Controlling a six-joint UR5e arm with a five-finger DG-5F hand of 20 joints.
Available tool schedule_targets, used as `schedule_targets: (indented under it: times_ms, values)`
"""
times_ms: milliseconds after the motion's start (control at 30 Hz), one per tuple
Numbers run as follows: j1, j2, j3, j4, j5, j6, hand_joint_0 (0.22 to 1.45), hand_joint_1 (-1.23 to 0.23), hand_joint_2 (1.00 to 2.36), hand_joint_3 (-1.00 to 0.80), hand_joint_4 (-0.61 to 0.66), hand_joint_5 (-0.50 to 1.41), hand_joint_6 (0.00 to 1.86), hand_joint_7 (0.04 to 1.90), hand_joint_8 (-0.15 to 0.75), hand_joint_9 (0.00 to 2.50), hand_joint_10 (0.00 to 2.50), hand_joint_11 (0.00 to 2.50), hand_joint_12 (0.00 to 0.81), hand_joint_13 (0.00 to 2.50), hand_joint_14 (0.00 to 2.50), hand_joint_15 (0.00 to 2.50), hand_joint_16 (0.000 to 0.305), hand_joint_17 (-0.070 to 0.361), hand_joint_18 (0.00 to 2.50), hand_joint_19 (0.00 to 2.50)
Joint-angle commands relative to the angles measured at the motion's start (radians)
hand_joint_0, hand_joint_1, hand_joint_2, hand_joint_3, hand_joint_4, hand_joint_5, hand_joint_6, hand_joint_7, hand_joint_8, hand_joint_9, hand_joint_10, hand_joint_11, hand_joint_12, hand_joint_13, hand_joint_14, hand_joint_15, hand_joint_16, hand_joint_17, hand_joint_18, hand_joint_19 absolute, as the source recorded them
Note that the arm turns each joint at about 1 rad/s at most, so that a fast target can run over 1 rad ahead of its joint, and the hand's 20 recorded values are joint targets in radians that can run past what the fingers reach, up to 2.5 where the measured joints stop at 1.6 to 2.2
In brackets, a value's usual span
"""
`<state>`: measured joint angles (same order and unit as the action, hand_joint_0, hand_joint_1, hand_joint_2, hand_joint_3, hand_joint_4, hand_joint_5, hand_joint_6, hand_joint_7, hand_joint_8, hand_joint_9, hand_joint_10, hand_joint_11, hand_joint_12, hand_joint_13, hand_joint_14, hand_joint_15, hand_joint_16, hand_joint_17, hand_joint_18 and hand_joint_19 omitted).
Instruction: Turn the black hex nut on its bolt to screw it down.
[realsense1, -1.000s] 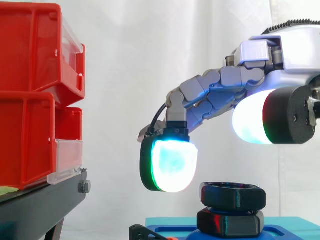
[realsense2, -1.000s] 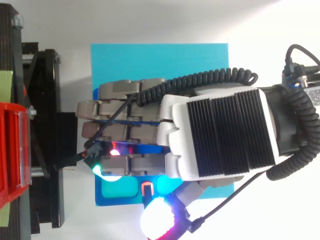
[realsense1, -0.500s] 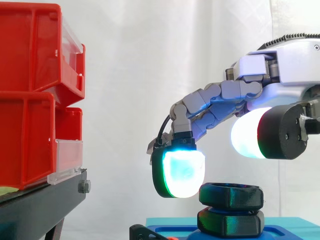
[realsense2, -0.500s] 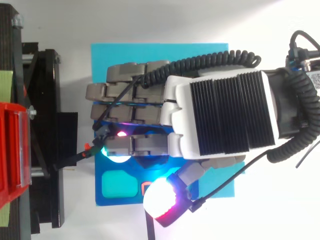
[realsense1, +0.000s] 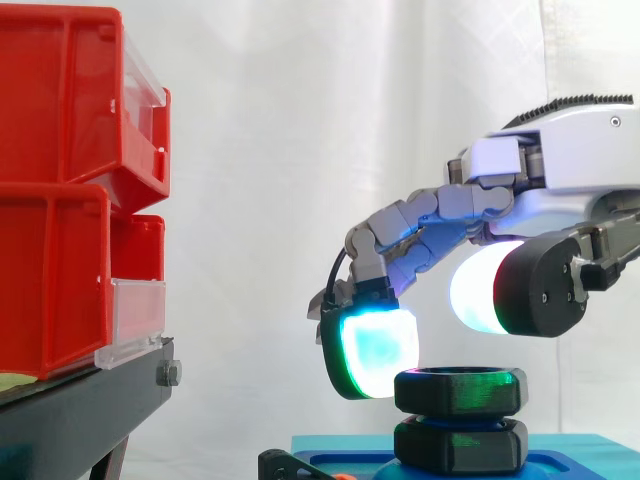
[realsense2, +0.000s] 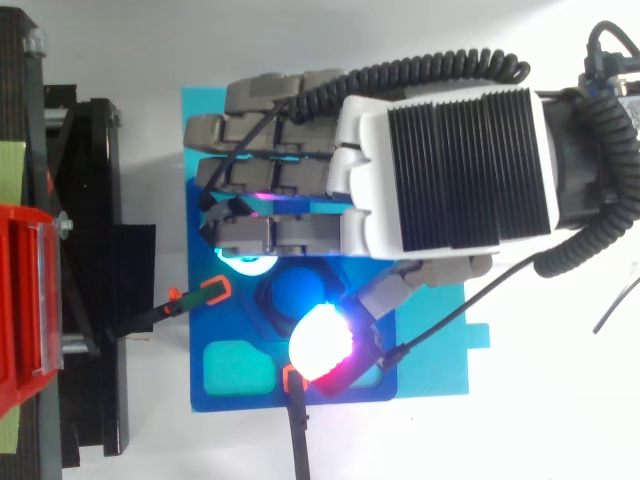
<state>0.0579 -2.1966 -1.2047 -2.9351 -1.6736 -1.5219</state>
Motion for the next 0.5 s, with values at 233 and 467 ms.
schedule_targets:
  times_ms: [233,467]
  values:
    - [-0.043,0.000,-0.007,0.011,-0.044,-0.003,0.53,-0.21,1.00,-0.50,0.12,-0.02,0.50,1.23,0.237,0.62,0.00,0.00,0.306,0.44,0.00,0.00,0.045,0.101,0.40,0.30]
    - [-0.036,0.001,0.017,0.019,-0.052,0.000,0.53,-0.21,1.00,-0.50,0.13,-0.03,0.50,1.14,0.239,0.62,0.00,0.00,0.308,0.44,0.00,0.00,0.045,0.102,0.40,0.31]
